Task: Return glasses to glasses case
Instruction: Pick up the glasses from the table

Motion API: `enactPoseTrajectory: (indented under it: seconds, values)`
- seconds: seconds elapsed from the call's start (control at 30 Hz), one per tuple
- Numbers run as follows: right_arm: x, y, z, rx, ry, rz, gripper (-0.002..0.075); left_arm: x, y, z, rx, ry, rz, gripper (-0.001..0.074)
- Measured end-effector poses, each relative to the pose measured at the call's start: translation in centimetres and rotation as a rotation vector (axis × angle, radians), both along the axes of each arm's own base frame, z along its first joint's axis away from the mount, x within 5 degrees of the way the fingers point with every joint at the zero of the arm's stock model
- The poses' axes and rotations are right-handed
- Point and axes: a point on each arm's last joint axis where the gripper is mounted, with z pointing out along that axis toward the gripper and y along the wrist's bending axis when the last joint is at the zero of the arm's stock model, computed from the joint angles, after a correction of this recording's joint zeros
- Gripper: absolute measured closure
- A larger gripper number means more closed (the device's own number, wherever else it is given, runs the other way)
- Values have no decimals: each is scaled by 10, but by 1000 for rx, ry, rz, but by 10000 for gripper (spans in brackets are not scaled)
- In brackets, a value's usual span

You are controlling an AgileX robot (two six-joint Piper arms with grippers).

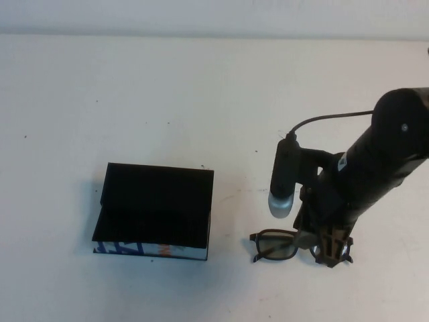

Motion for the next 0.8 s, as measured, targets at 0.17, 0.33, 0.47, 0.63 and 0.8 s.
enactPoseTrajectory:
  seconds: [0.17,0.33,0.47,0.63,0.8]
  values:
    - [17,4,-12,-85,-8,116,402,0,0,0,0,0,0,738]
    - [31,8,-22,-164,40,163,366,0,0,0,0,0,0,738]
    - [40,11,-28,-193,63,176,363,0,0,0,0,0,0,738]
    - [50,15,-38,-224,88,159,362,0,0,0,0,0,0,738]
    - [54,17,-46,-236,104,158,363,0,0,0,0,0,0,738]
